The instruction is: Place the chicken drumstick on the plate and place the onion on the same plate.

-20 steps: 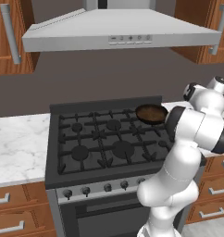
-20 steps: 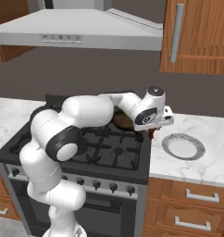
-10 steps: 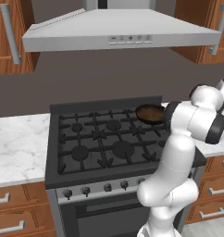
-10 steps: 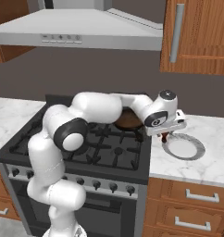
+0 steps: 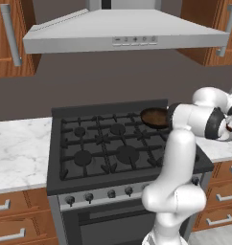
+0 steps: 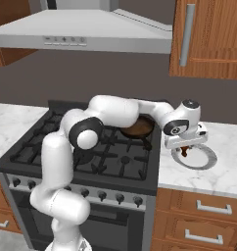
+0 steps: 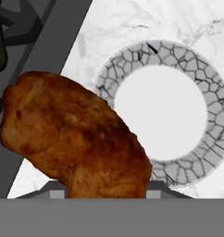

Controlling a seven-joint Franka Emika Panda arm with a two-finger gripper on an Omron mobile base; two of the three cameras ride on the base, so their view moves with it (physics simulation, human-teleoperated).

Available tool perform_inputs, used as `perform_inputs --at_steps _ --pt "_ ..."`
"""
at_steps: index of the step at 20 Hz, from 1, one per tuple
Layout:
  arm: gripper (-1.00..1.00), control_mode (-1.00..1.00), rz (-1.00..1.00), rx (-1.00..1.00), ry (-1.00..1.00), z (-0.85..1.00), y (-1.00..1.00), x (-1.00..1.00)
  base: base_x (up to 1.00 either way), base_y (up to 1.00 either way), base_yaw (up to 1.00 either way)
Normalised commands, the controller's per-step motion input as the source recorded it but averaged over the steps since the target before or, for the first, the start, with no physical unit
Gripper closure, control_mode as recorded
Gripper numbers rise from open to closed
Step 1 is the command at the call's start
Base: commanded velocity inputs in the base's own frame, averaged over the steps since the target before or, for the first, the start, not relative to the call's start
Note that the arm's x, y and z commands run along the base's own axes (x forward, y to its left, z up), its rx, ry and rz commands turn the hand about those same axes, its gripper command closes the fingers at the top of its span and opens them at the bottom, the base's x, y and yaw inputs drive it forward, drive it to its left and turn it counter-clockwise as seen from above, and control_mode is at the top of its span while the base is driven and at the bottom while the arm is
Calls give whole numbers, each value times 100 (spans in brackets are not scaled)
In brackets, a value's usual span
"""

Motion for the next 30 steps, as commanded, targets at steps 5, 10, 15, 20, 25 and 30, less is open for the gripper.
perform_inputs --at_steps 5,10,15,20,25,30 --pt "100 -100 0 6 3 -13 -8 14 0 0 0" --pt "100 -100 0 3 0 -10 -2 32 0 0 0" --pt "100 -100 0 0 0 -21 0 21 0 0 0" --pt "100 -100 0 0 0 -34 0 0 0 0 0" --pt "100 -100 0 0 0 -23 0 3 0 0 0" --pt "100 -100 0 0 0 -22 0 21 0 0 0"
